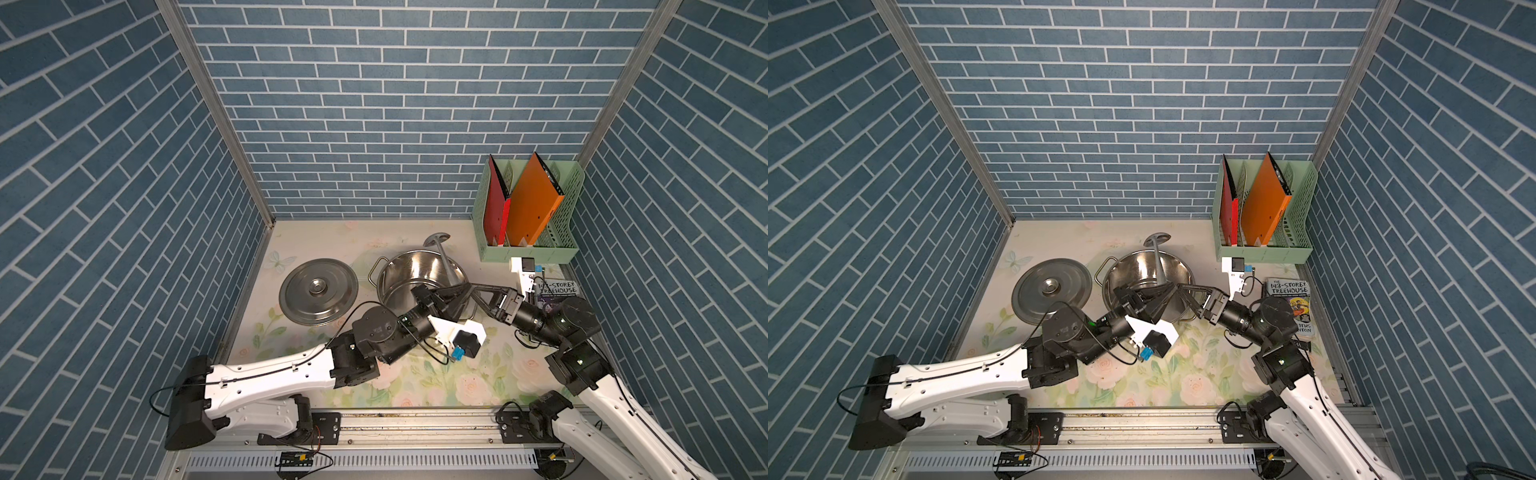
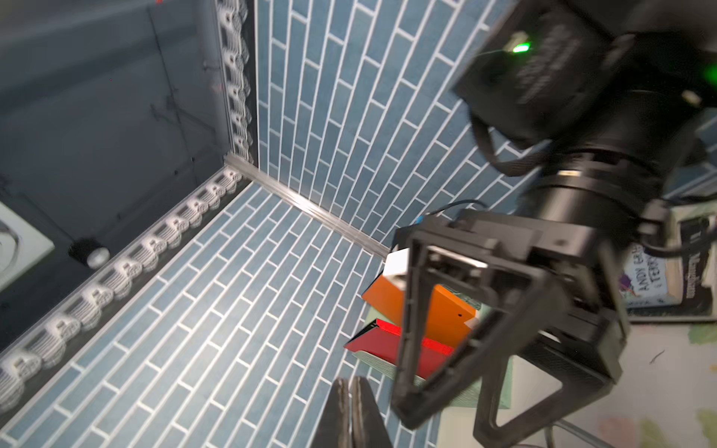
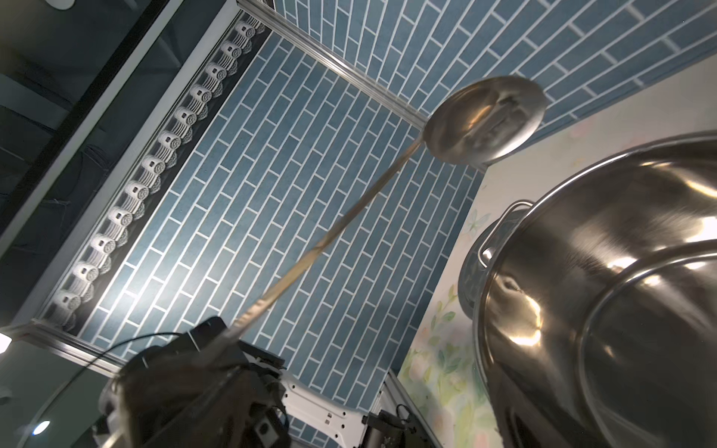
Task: Stir the soup with a spoon
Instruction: Adjust the spoon, then stir the soup in the pan with a stick.
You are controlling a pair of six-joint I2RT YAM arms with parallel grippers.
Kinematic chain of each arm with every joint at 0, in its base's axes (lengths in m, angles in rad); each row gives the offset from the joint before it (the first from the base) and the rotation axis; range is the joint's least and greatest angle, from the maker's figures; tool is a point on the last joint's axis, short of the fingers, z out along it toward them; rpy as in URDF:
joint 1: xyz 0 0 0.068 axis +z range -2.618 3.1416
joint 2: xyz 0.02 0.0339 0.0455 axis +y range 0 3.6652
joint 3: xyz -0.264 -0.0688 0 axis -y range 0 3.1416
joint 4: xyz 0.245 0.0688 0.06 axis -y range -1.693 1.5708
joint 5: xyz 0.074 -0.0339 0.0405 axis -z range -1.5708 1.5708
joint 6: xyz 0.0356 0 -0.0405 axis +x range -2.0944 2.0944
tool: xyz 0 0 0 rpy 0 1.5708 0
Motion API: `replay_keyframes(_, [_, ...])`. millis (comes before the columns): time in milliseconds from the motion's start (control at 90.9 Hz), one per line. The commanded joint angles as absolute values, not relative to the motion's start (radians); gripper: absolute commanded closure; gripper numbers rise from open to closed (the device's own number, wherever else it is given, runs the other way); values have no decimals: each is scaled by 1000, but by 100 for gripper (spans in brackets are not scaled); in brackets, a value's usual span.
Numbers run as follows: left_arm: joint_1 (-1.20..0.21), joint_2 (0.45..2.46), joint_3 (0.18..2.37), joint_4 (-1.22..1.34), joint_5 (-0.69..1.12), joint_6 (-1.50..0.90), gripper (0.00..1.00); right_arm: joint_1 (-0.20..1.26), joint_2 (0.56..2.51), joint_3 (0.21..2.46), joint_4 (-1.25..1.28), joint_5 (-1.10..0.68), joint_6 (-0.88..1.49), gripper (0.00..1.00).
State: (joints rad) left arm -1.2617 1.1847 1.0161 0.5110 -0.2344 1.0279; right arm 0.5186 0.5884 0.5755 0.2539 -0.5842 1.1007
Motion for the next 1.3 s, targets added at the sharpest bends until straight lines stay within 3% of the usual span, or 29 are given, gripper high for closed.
replay_keyframes(0, [-1224, 1159, 1130, 372, -309, 668, 100, 523, 477, 563, 155, -437, 889, 0])
replay_keyframes(176, [-1136, 1220, 1367, -61, -336, 278, 100, 523, 378, 571, 23, -280, 740, 0])
replay_keyframes(363, [-1067, 1264, 1463, -317, -354, 79, 100, 522, 369, 566, -18, -192, 665, 0])
replay_keyframes(836, [-884, 1416, 1282, -92, -363, 66, 100, 523, 406, 521, 57, -202, 660, 0])
replay_keyframes(1287, [-862, 1640, 1414, 3, -223, 129, 100, 523, 362, 513, 39, -185, 677, 1])
